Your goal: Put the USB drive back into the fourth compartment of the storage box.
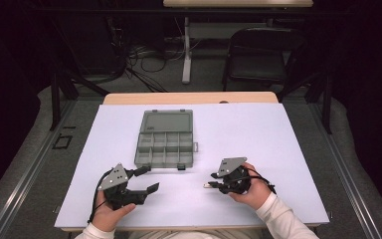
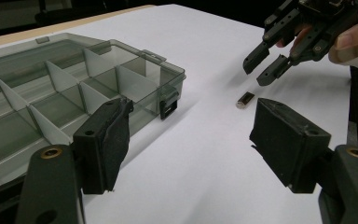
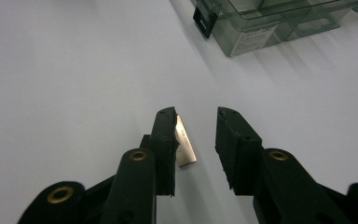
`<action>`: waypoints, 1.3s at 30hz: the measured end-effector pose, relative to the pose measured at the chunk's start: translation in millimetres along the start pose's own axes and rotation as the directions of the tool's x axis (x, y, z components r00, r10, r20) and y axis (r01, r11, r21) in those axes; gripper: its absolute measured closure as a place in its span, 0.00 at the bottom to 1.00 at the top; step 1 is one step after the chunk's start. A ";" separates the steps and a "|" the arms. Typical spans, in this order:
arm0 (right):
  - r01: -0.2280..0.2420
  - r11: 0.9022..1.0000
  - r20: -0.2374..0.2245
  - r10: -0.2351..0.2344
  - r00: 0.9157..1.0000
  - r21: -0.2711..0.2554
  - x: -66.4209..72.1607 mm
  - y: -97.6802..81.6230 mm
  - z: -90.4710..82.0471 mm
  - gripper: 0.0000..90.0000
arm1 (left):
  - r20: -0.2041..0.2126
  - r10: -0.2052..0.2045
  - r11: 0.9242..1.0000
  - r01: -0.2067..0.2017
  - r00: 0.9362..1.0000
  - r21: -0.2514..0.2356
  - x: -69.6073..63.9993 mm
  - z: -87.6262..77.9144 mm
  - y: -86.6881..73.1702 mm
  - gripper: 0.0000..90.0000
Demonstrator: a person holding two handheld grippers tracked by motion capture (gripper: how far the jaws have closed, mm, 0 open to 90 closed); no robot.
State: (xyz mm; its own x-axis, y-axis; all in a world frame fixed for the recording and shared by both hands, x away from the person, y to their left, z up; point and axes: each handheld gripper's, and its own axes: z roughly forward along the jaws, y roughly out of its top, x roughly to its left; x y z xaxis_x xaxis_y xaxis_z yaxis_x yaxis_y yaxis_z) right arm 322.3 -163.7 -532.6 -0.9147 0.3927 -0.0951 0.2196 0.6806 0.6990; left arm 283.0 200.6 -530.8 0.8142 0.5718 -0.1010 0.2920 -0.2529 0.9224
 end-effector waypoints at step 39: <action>0.083 0.992 -0.107 -0.073 0.992 0.093 -1.6 9.1 23.8 0.76 | -0.003 -0.049 0.996 0.049 0.999 0.076 3.6 2.7 -1.8 0.30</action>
State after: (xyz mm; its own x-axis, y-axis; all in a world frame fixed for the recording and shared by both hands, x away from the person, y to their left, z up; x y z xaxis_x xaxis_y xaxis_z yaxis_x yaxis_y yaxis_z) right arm 333.8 -143.4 -542.9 -0.9594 0.2734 -0.0694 0.1733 0.7654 0.6198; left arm 286.7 201.0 -533.8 0.7976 0.5856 -0.1446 0.3684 -0.2831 0.8855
